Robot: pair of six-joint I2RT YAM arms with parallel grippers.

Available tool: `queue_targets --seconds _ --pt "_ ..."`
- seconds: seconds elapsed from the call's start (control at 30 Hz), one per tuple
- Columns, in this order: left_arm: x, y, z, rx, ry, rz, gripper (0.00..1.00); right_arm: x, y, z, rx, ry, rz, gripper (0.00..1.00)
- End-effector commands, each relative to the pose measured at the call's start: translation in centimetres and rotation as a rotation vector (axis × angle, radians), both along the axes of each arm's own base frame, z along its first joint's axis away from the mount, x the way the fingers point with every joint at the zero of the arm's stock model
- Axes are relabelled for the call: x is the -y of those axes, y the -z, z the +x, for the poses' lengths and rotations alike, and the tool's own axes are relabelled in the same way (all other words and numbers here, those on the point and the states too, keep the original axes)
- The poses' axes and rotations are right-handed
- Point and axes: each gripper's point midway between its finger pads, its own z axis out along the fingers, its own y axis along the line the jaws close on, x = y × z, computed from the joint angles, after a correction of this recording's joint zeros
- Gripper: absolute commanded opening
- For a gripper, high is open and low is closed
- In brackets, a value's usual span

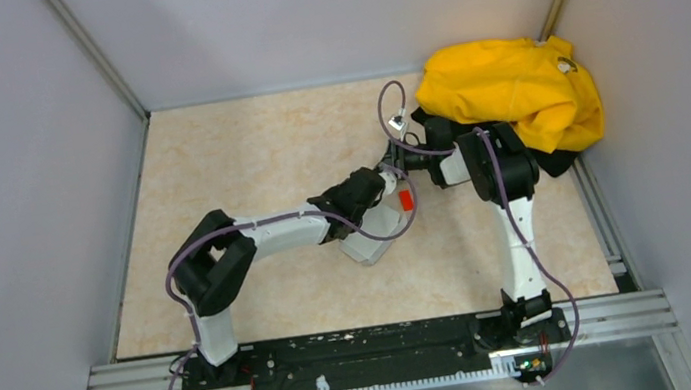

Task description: Fold the paper box

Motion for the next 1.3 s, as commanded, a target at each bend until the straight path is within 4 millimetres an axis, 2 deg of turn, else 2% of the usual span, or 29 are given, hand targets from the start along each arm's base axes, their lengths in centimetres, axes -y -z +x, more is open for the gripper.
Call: queue_targets --seconds 0.0,0.23,0.53,0.73,0.97,1.1,1.27 --pt "-0.7 0.5 0.3 -0.019 -0.024 -0.050 0.00 0.3 -2.3 0.2 0.093 -0.010 0.001 0.29" --pt "-2.1 -0.3 1.1 -0.006 -0.061 -0.074 0.00 0.4 -2.3 0.2 0.090 0.003 -0.017 0.30" --pt "-4.8 -5.0 3.0 0.116 -0.134 0.001 0.00 0.2 -2.7 1.0 0.092 0.032 -0.012 0.30" --pt "-5.5 -6.5 3.1 0.197 -0.172 0.110 0.00 0.1 -3.4 1.9 0.106 0.063 -0.002 0.30" --pt "-5.5 -5.5 2.1 0.232 -0.177 0.245 0.00 0.1 -3.8 2.2 0.107 0.072 0.009 0.29" --pt "-4.4 -4.2 1.3 0.236 -0.153 0.247 0.00 -0.1 -4.1 2.7 0.115 0.069 0.024 0.29" --pt "-4.3 -2.3 0.5 0.199 -0.140 0.220 0.00 -0.7 -5.2 3.6 0.150 0.030 0.078 0.30"
